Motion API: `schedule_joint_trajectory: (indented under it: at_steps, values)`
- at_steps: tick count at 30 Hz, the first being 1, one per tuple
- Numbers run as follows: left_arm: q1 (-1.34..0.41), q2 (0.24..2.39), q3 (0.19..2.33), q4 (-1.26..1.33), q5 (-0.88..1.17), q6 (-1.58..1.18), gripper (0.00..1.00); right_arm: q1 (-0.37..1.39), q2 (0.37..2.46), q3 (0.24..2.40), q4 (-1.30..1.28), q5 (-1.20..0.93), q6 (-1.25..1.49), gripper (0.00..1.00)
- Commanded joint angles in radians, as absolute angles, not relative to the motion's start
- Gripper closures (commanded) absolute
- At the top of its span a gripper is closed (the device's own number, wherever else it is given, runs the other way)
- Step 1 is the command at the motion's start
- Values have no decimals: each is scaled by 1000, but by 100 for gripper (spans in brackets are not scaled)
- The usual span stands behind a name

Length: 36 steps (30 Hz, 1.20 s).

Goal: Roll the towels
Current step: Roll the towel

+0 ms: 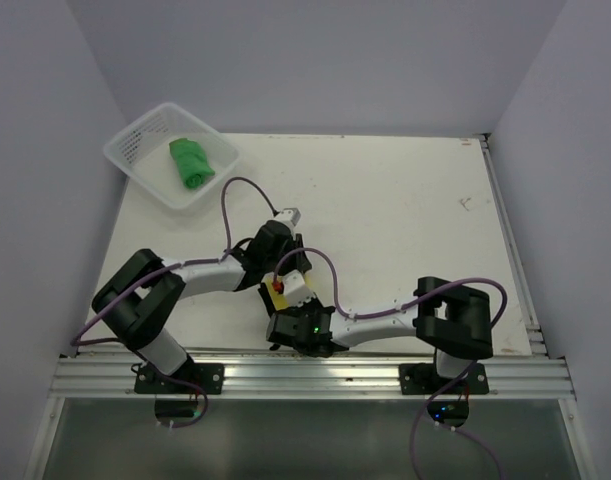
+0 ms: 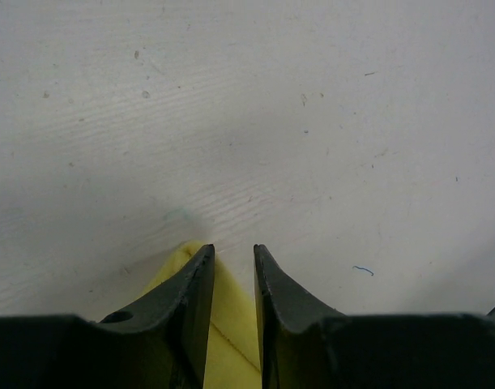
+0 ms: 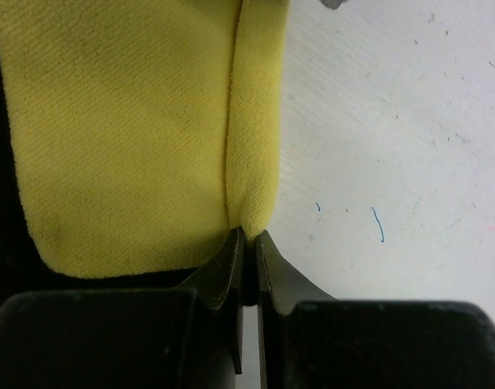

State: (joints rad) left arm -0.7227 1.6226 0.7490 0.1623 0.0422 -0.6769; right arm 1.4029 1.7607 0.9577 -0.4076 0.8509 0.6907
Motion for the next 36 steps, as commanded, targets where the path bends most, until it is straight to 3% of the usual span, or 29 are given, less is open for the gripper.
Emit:
schedule_joint_trajectory:
  at_steps: [1,13,19,25,36]
  values:
    - [-698,1556,761,147,5,-649,70,1411,1763,962,-439,893,696,100]
    - [-663,1319,686,-36,-69,-646,69,1428,1822,1009,-477,903,703,100]
    - [-663,1212,539,44,-23,-692,78,1428,1824,996,-451,887,698,100]
    - [-666,1250,440,175,54,-704,92,1430,1813,985,-440,882,703,100]
    - [-666,1358,457,101,-81,-681,96,1431,1810,1000,-468,870,684,100]
